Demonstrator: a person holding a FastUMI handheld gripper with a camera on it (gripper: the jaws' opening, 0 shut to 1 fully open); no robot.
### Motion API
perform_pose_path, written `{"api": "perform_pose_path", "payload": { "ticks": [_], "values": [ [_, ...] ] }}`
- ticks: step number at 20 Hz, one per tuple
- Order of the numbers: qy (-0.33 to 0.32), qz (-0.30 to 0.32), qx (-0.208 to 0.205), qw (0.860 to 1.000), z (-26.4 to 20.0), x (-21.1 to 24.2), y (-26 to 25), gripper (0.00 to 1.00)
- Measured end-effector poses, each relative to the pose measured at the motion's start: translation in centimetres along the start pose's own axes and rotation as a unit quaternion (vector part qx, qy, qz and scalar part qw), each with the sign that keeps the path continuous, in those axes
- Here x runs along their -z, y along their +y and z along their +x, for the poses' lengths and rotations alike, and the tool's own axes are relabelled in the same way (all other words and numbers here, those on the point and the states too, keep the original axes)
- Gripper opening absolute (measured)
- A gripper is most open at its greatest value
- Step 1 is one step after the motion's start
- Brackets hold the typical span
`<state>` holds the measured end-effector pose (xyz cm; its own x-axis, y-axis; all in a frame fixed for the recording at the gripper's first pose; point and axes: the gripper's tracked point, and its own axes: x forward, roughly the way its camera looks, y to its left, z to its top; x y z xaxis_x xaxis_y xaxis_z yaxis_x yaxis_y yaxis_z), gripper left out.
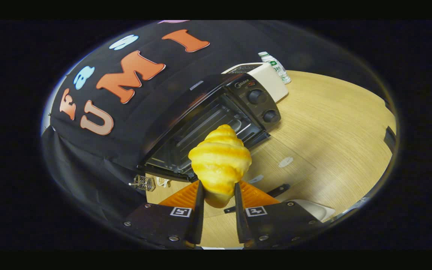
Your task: Open the toaster oven, put the food inside, and close the toaster oven door.
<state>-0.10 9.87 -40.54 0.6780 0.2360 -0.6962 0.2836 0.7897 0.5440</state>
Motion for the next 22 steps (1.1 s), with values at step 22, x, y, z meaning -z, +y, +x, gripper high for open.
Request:
{"api": "perform_pose_path", "payload": {
  "ticks": [22],
  "values": [
    [0.009,0.077,-0.071,0.994,12.5,-3.8,6.1,0.6]
  ]
}}
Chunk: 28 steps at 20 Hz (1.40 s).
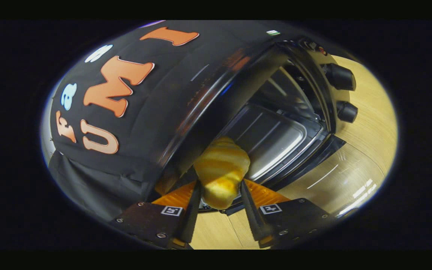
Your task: Open the toaster oven, put the food inside, and close the toaster oven door.
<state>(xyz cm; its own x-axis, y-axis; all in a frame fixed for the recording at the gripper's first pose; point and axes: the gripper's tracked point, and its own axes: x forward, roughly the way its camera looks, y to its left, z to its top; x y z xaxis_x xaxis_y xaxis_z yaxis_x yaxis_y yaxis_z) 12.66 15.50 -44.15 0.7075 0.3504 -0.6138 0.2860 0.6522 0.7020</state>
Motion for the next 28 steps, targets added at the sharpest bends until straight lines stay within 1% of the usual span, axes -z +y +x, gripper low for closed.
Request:
{"api": "perform_pose_path", "payload": {
  "ticks": [3,5,6,7,8,10,14,18,21,24,28],
  "values": [
    [-0.003,-0.009,0.009,1.0,-0.2,0.2,-0.2,0.62],
    [0.001,-0.011,0.007,1.0,-0.9,0.7,-0.1,0.72],
    [0.002,-0.011,0.004,1.0,-1.3,1.0,0.0,0.79],
    [0.003,-0.012,0.004,1.0,-1.8,1.2,0.1,0.83],
    [0.003,-0.016,0.002,1.0,-2.4,1.4,0.2,0.9],
    [0.004,-0.032,-0.001,0.999,-4.0,1.9,0.4,0.96],
    [0.008,-0.08,0.005,0.997,-7.1,3.3,-0.4,0.98],
    [0.022,-0.136,0.025,0.99,-10.3,5.1,-2.8,0.99],
    [0.023,-0.168,0.049,0.984,-12.5,5.6,-5.3,0.98],
    [0.025,-0.207,0.081,0.975,-14.3,6.1,-7.9,0.98],
    [0.03,-0.267,0.13,0.955,-16.1,6.7,-11.6,0.99]
  ]
}}
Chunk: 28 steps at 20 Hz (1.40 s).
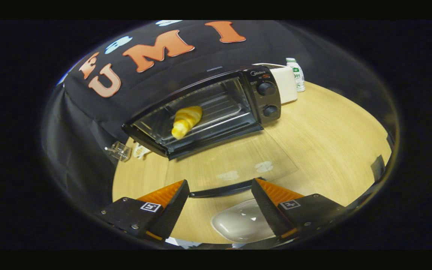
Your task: Open the toaster oven, put the food inside, and close the toaster oven door.
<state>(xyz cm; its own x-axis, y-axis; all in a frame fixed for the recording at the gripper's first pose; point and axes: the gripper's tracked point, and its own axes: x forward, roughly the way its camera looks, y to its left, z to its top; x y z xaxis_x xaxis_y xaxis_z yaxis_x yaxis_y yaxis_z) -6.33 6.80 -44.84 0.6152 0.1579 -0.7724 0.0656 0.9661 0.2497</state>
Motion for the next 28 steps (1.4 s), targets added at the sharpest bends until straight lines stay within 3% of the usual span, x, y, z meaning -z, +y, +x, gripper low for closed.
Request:
{"api": "perform_pose_path", "payload": {
  "ticks": [6,12,18,28],
  "values": [
    [0.03,-0.089,0.03,0.995,0.6,3.5,-1.1,0.99],
    [0.039,-0.179,0.066,0.981,3.0,4.2,-2.0,0.99],
    [0.035,-0.172,0.052,0.983,3.3,4.5,-0.9,1.0],
    [-0.019,-0.112,0.004,0.993,0.1,0.0,1.5,1.0]
  ]
}}
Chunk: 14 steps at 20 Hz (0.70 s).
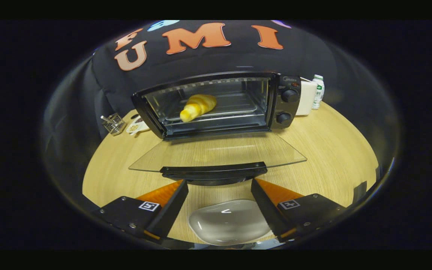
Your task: Open the toaster oven, put the food inside, and close the toaster oven door.
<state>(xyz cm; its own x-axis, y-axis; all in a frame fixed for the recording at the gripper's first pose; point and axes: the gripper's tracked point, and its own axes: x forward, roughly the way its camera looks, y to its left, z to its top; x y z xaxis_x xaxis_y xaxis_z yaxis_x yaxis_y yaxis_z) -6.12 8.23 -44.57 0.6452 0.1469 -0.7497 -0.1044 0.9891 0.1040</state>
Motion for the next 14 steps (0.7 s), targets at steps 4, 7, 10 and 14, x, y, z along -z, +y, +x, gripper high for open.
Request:
{"api": "perform_pose_path", "payload": {
  "ticks": [4,7,10,14],
  "values": [
    [-0.037,0.024,-0.024,0.999,-0.3,-3.4,1.1,1.0],
    [-0.058,0.033,-0.031,0.997,-0.5,-5.9,1.6,1.0],
    [-0.076,0.05,-0.041,0.995,-0.3,-8.4,2.0,0.99],
    [-0.094,0.069,-0.045,0.992,0.3,-11.2,2.3,0.99]
  ]
}}
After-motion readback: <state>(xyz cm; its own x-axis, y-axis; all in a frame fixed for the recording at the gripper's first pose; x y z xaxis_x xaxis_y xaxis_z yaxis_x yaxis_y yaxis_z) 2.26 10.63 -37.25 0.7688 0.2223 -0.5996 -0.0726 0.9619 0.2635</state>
